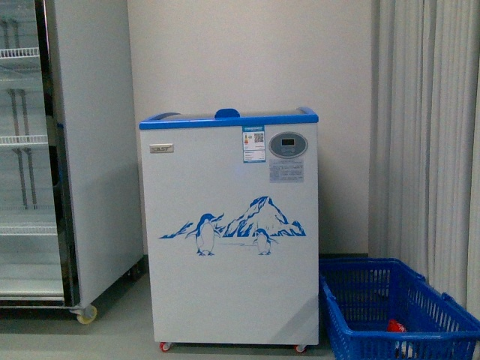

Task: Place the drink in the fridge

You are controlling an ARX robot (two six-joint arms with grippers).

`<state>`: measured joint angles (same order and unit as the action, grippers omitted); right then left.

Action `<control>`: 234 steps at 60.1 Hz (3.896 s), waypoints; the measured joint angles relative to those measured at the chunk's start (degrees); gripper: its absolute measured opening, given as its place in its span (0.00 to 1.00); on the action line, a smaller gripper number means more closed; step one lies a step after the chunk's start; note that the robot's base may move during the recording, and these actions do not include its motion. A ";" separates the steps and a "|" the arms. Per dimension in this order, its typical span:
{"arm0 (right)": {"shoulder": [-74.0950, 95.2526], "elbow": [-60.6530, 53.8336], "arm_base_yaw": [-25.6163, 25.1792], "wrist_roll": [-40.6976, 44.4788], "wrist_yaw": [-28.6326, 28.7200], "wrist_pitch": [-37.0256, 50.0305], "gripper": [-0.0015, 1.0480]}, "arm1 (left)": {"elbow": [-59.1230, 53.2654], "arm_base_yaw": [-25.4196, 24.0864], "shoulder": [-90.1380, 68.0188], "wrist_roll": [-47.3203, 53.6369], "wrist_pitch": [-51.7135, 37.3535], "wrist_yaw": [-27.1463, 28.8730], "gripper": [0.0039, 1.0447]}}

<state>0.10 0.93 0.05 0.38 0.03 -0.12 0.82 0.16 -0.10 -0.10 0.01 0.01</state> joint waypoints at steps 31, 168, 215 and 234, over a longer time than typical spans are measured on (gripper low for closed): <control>0.00 0.00 0.00 0.00 0.00 0.00 0.93 | 0.00 0.00 0.00 -0.02 0.00 0.00 0.92; 12.94 6.01 2.60 -4.24 -17.18 -13.07 0.93 | 0.00 0.00 -0.04 -0.02 0.00 0.00 0.92; 135.12 42.16 -20.37 3.02 -31.36 35.78 0.92 | 0.00 0.00 -0.04 -0.02 0.00 0.00 0.92; 149.72 54.69 -21.33 0.70 -33.18 33.48 0.93 | 0.00 0.00 -0.04 0.00 0.02 0.00 0.92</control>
<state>149.82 55.62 -21.28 1.08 -33.15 33.36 0.82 0.16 -0.14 -0.10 0.03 0.01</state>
